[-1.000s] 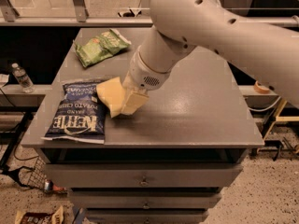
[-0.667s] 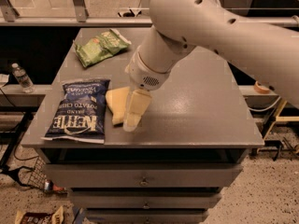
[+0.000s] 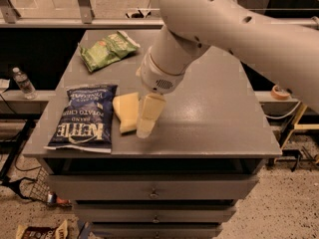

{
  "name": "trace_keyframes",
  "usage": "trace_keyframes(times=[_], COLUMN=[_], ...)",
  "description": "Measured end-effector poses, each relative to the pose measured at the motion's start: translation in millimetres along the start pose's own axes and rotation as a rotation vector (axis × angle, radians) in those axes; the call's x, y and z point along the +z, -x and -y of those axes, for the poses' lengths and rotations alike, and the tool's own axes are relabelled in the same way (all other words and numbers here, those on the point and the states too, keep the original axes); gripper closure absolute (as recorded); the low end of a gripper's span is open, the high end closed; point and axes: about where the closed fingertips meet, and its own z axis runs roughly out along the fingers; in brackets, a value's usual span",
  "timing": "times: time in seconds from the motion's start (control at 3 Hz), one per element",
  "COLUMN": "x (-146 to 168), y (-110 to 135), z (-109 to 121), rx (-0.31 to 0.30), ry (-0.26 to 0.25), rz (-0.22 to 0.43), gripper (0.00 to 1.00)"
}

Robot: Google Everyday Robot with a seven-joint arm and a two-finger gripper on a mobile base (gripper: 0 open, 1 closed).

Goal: Move sponge near blue chip bag

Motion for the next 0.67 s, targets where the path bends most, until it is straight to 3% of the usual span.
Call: trace_keyframes(times=[0.33,0.67], x=[-19,-71], y=[-40,-126], z=[12,32], rx=[0.008,0.092], ry=[-0.016,-0.100], rz=[-0.052,-0.161], gripper=[0.00,0.00])
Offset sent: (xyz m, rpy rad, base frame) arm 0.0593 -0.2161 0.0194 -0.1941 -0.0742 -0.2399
